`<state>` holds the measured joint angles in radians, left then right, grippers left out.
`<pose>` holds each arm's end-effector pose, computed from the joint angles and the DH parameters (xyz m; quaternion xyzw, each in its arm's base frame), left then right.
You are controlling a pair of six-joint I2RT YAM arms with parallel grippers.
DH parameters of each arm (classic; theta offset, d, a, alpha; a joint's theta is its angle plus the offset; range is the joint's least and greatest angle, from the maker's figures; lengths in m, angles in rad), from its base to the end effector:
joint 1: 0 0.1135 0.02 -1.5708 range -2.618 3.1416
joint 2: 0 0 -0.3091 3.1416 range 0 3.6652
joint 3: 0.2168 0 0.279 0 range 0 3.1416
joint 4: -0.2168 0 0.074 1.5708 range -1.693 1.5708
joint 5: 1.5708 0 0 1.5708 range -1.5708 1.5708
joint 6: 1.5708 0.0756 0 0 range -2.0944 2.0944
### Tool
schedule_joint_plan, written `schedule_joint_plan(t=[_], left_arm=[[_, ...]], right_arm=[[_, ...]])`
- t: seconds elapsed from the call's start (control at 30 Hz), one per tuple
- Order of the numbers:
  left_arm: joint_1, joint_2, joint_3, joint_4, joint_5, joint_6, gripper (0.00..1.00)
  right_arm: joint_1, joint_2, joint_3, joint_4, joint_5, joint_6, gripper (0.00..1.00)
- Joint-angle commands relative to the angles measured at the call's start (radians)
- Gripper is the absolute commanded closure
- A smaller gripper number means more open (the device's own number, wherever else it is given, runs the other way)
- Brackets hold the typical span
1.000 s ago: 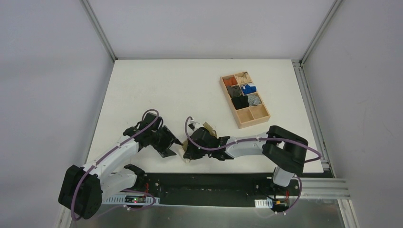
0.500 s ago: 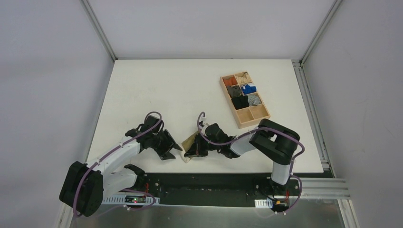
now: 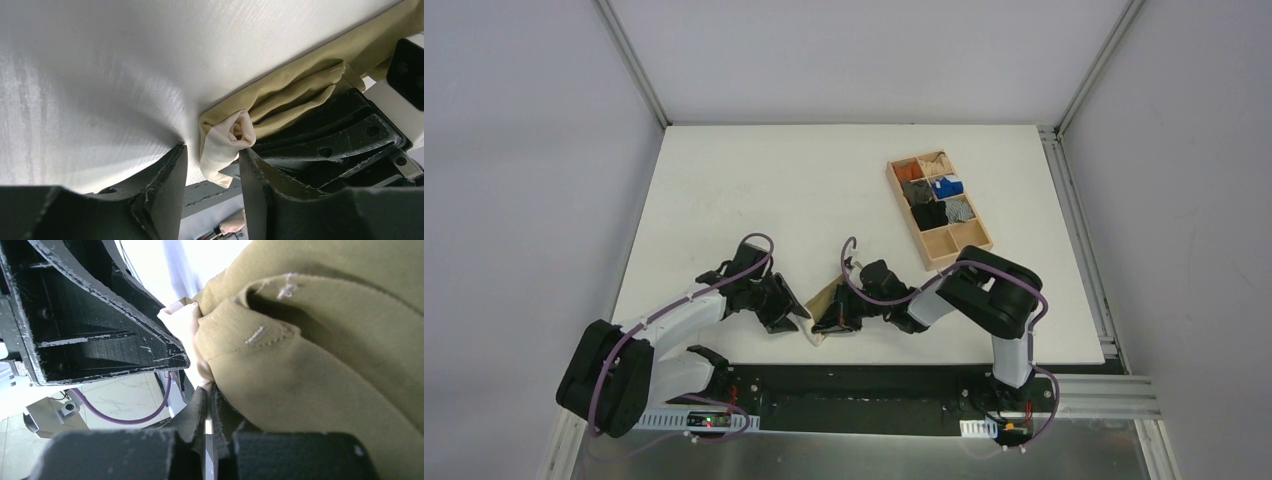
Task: Roll the underwear
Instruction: Roll the underwear to the center of the board.
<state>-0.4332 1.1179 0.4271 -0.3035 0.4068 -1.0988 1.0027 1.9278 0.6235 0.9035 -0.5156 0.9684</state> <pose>0.1791 -0.1158 0.1438 -0.2525 0.9062 -0.3326 0.0664 0.1765 0.3457 0.1015 -0.1546 0.8036 0.5625 0.1178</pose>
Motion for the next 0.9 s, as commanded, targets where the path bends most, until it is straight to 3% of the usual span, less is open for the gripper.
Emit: schedule_joint_plan(t=[0.0,0.13,0.17,0.27,0.37,0.5,0.7,0.87], left_arm=[[-0.009,0.04,0.007,0.029,-0.018,0.037,0.6],[-0.009,0.084,0.011,0.032,-0.029,0.042,0.78],[-0.009,0.093,0.013,0.032,-0.028,0.042,0.84],[-0.011,0.108,0.018,0.03,-0.016,0.032,1.0],[-0.009,0.092,0.022,-0.007,-0.017,0.006,1.0],[-0.01,0.018,0.024,-0.096,-0.039,-0.059,1.0],[-0.013,-0.075,0.016,-0.17,-0.047,-0.145,1.0],[-0.018,-0.07,0.029,-0.203,-0.042,-0.145,1.0]], right_arm=[[0.0,0.037,0.029,-0.078,-0.054,-0.012,1.0],[-0.002,0.013,0.051,-0.142,-0.047,-0.021,1.0],[-0.003,-0.003,0.054,-0.172,-0.032,-0.029,0.95],[0.0,-0.096,0.07,-0.342,0.049,-0.089,0.68],[0.042,-0.235,0.129,-0.665,0.25,-0.241,0.53],[0.167,-0.363,0.221,-1.007,0.6,-0.376,0.48],[0.399,-0.365,0.335,-1.132,0.997,-0.552,0.47],[0.509,-0.266,0.453,-1.12,1.13,-0.676,0.46]])
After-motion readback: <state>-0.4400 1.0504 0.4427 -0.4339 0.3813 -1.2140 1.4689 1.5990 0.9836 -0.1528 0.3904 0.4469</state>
